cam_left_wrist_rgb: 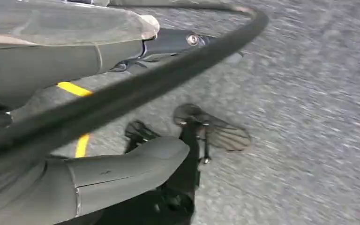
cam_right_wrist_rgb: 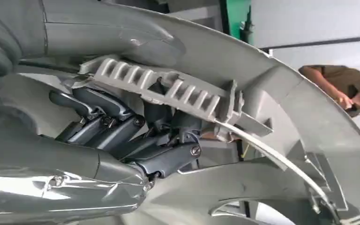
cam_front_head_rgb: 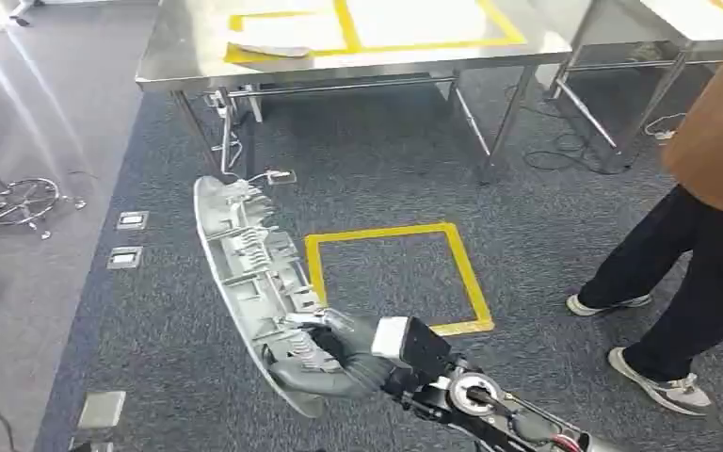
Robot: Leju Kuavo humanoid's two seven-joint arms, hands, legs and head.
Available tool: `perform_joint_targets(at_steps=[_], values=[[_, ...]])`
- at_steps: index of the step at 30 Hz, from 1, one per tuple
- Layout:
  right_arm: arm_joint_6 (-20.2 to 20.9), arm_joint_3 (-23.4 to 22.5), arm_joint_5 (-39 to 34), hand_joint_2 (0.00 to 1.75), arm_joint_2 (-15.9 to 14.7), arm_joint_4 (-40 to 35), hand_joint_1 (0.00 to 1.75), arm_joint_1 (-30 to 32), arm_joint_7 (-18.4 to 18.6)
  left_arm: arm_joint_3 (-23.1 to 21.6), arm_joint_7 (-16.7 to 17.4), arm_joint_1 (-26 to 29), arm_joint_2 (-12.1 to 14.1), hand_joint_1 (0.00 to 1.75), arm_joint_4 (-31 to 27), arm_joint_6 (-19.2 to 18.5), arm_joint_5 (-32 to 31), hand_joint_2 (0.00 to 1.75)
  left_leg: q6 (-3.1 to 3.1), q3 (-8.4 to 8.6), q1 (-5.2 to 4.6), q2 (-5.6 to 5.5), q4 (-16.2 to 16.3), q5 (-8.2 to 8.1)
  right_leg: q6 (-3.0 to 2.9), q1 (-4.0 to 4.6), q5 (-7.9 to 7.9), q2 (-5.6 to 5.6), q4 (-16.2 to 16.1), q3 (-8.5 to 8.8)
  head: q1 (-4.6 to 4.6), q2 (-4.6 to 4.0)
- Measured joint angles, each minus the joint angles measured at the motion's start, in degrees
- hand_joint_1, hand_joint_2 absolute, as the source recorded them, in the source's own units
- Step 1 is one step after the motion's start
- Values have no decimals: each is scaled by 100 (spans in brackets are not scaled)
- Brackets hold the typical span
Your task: Take the parts from the cabinet and place them on the table.
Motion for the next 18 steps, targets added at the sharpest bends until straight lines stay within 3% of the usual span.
perform_joint_targets(at_steps=[1, 2, 3, 4, 5, 6, 7, 8, 9, 10, 11, 12, 13, 14, 15, 16, 17, 18], values=[[0, -4, 0, 175, 2, -4, 175, -6, -4, 0, -2, -7, 11, 0, 0, -4, -2, 175, 59, 70, -45, -21, -166, -97, 43, 17, -63, -3, 4, 26, -20, 0], [0, -7, -2, 175, 7, -7, 175, -9, -9, 0, 0, -20, 9, 0, 0, -4, -2, 175, 136, 88, -45, -24, -112, -161, 68, 27, -84, -12, -78, 86, -10, 2], [0, -11, 0, 175, 4, -7, 175, -9, -13, 0, 0, -11, 4, 0, 0, -4, 0, 175, 189, 122, -43, -26, -130, -241, 99, 20, -72, -2, -81, 250, 25, 0], [-2, -15, 0, 175, 7, -9, 175, -16, -13, 0, 0, -6, 2, 0, 0, -4, 0, 175, 242, 168, -45, -28, -138, -301, 135, 18, -16, -1, 11, 225, 36, 2], [-15, -24, -2, 175, 7, -13, 175, -18, -13, 0, 2, -3, 4, 0, 0, -4, 0, 175, 283, 291, -7, -55, -166, -342, 162, 12, 53, -4, 291, 47, 36, 0], [-20, -26, 0, 175, 7, -13, 175, -12, -11, 0, -7, 6, 9, 0, 0, -4, -4, 175, 310, 395, -8, -56, -196, -412, 180, 6, 183, 3, 765, -179, 80, 0], [-26, -29, 2, 175, 4, -11, 175, -9, -13, 0, -4, 21, 13, 0, 0, -4, -4, 175, 328, 506, -10, -61, -232, -477, 205, 12, 168, 4, 1305, -506, 115, 2], [-37, -29, 26, 175, 4, 2, 175, 2, -15, 0, -4, 27, 13, 0, 0, -4, -7, 175, 344, 623, -13, -65, -266, -552, 215, 10, 1, 3, 1724, -841, 174, 2], [-50, -31, 61, 175, 4, 11, 175, 13, -20, 0, -4, 36, 13, 0, 0, -4, -9, 175, 350, 757, -18, -88, -300, -631, 218, 17, -306, 3, 1976, -1116, 178, 2], [-63, -31, 79, 175, 2, 13, 175, 25, -24, 0, -4, 39, 13, 0, 0, -4, -9, 175, 358, 900, -23, -111, -330, -712, 201, 28, -624, 4, 2049, -1323, 194, 2], [-90, -31, 94, 175, 2, 13, 175, 33, -24, 0, -4, 51, 13, 0, 0, -4, -11, 175, 360, 1059, -31, -142, -369, -798, 171, 42, -838, 6, 1964, -1462, 217, 2], [-98, -31, 98, 175, 2, 11, 175, 39, -24, 0, -4, 56, 13, 0, 0, -4, -15, 175, 362, 1217, -42, -172, -409, -879, 120, 74, -860, 11, 1755, -1540, 248, 2], [-109, -33, 103, 175, 0, 11, 175, 49, -24, 0, -4, 59, 9, 0, 0, -4, -17, 175, 362, 1372, -59, -189, -442, -953, 58, 102, -671, 12, 1431, -1580, 276, 2], [-116, -37, 103, 175, -2, 13, 175, 63, -24, 0, -4, 62, 4, 0, 0, -4, -17, 175, 366, 1523, -73, -199, -476, -1044, -41, 153, -115, 21, 998, -1599, 307, 2], [-133, -37, 107, 175, -15, 17, 175, 79, -24, -2, -4, 126, -42, 0, 0, -11, -17, 175, 370, 1549, -39, -203, -501, -1112, -190, 239, 904, 58, 518, -1641, 360, 0], [-142, -37, 116, 175, -28, 26, 175, 113, -46, -2, -4, 80, -59, 0, 0, -15, -20, 175, 321, 1632, -79, -256, -413, -1190, -225, 312, 1507, 182, 254, -1728, 307, 0], [-155, -37, 144, 175, -28, 28, 175, 137, -37, -2, -4, 57, -79, 0, -2, -17, -15, 175, 254, 1632, -62, -280, -473, -1260, -219, 304, 1426, 165, 321, -1599, 340, 0], [-177, -50, 140, 175, -28, 26, 175, 146, -44, -2, 9, 65, -74, 0, 0, -17, -11, 175, 235, 1692, -51, -280, -472, -1259, -228, 315, 1371, 146, 325, -1588, 331, 2]])
